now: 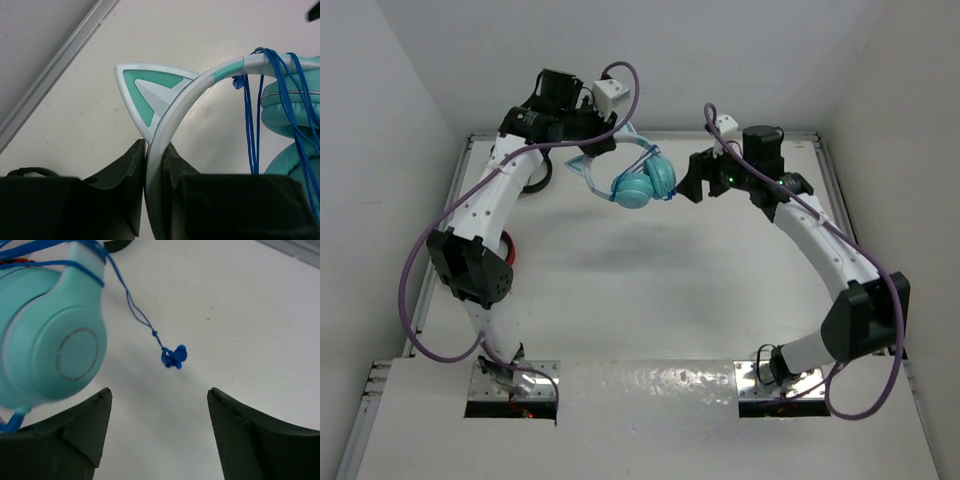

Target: Wrap the headphones

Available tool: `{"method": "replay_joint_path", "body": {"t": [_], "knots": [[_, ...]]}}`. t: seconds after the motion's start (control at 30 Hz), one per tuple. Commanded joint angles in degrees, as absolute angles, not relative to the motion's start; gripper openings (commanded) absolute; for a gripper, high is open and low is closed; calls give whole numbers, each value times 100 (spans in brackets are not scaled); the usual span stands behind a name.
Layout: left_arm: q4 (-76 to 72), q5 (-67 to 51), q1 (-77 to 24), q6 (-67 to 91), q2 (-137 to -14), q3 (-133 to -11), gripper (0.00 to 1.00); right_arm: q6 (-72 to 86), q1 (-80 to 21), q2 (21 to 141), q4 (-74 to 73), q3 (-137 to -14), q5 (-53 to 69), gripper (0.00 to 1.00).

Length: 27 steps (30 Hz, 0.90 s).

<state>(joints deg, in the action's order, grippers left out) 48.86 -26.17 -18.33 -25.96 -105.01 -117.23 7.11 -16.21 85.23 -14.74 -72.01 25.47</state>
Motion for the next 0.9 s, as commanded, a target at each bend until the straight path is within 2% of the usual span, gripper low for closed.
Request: {"method": "replay_joint_path", "body": {"t": [0.0,0.03,0.07,0.1,0.2,0.3,0.33,0.4,0.67,0.87], "knots": [[4343,-2628,-1854,-2584,-10353,-11672,0,229,-1521,8034,-2293,-7373,1795,61],[4307,-2611,-1854,-2584,-10354,-11637,0,202,-1503,7998,-2424,-7374,1689,52],[4263,-2593,-1854,-2567,-10354,-11602,0,176,-1494,7972,-2687,-7478,1583,47],[4219,-2575,-1854,-2558,-10362,-11567,0,150,-1485,7928,-2794,-7540,1373,52],[4078,-2505,-1863,-2523,-10388,-11435,0,324,-1477,7875,-3006,-7883,1353,77],[3999,-2408,-1890,-2522,-10424,-11364,0,910,-1485,7945,-2647,-8314,2405,89],[3982,-2382,-1898,-2505,-10450,-11382,0,1158,-1503,7980,-2393,-8314,2974,90],[3955,-2347,-1925,-2487,-10476,-11382,0,1545,-1712,8120,-1917,-8358,3207,91],[3893,-2303,-1942,-2364,-10494,-11391,0,1502,-2461,9114,-1969,-9061,2735,95],[3893,-2408,-1942,-2294,-10485,-11452,0,1617,-2452,9509,-1855,-9220,2435,89]]}}
